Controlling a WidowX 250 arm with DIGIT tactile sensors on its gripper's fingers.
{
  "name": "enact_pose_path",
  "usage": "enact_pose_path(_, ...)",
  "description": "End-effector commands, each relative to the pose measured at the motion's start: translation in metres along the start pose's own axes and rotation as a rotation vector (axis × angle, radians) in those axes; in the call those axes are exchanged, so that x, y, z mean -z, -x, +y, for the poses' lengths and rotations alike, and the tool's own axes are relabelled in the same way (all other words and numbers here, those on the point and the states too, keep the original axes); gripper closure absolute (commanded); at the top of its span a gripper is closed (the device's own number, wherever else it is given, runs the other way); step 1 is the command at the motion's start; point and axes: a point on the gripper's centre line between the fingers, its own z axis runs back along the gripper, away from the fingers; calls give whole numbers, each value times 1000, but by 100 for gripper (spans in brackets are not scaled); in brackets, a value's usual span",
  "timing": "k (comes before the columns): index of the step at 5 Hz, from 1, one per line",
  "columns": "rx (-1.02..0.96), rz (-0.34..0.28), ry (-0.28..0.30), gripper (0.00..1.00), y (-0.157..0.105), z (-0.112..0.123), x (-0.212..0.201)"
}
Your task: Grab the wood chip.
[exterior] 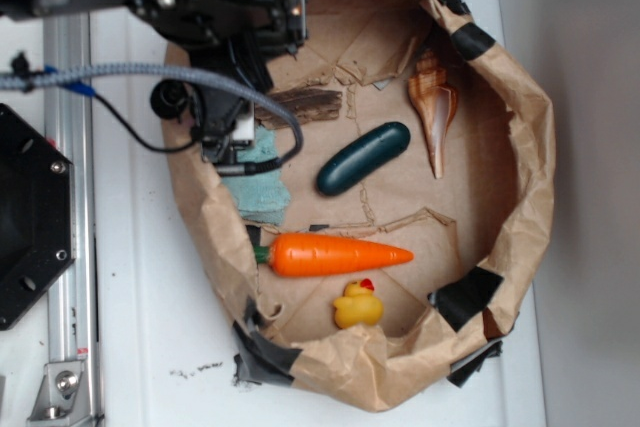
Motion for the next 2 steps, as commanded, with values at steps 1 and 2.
enact_pose_path(1,-44,4,18,0,-7,1,18)
enact_pose_path(2,-42,19,18,0,-14,-11,23)
